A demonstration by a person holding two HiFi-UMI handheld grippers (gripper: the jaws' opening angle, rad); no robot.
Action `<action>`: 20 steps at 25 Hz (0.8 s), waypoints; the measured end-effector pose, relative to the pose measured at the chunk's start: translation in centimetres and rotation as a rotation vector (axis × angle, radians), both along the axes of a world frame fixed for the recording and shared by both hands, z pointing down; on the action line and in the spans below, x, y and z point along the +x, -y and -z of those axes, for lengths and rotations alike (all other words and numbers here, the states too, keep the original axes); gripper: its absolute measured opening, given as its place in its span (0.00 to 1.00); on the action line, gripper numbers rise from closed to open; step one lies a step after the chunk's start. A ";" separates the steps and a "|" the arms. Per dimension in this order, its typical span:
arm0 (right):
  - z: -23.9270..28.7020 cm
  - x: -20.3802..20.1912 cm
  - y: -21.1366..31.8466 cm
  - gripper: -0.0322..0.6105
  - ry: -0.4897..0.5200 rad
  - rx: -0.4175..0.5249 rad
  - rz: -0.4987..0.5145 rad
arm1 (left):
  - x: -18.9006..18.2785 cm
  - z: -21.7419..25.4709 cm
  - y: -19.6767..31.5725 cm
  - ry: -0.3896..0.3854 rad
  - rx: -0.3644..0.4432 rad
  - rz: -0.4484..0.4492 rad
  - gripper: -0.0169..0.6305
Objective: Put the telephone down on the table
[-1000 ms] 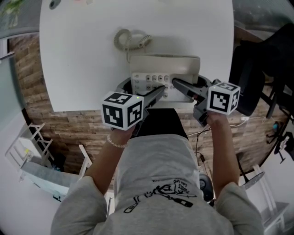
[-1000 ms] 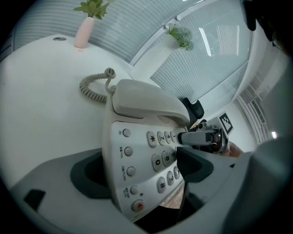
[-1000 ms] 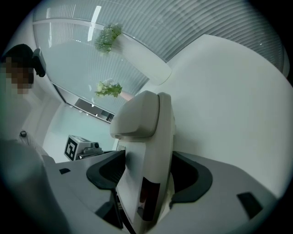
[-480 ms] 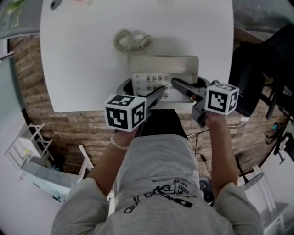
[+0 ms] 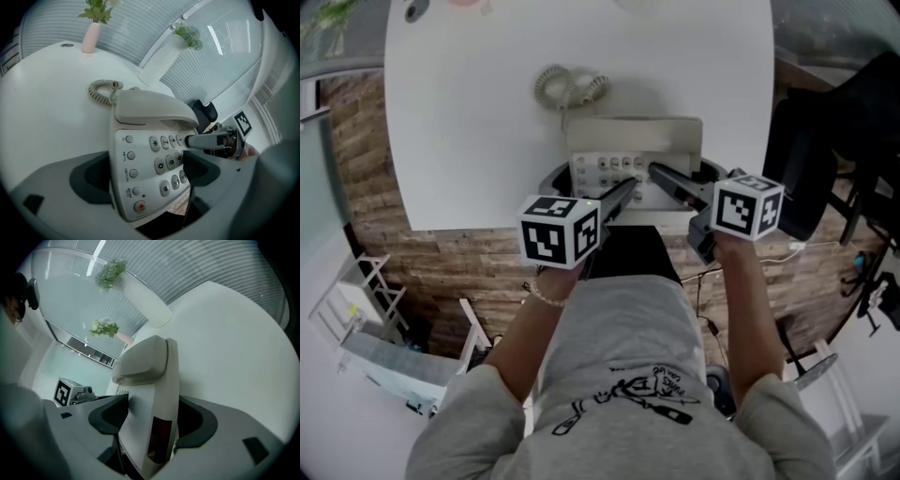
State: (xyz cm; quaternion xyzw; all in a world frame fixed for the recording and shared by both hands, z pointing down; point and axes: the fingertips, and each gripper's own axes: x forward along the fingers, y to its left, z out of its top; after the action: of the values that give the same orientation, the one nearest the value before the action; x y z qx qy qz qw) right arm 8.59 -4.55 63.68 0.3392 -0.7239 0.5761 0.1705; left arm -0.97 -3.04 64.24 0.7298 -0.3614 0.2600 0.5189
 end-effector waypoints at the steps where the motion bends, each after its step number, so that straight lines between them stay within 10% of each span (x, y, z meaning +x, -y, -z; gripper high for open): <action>1: -0.1 0.0 0.0 0.54 -0.004 -0.002 0.001 | 0.0 0.0 0.0 0.003 0.000 -0.002 0.73; 20: 0.0 0.2 -0.1 0.54 -0.068 -0.031 -0.028 | -0.1 -0.1 0.0 0.039 -0.008 -0.020 0.73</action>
State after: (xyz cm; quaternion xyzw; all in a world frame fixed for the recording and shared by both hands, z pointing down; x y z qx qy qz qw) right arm 8.82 -4.41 63.70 0.3659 -0.7040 0.5776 0.1920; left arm -1.11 -3.08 64.33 0.7261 -0.3628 0.2808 0.5122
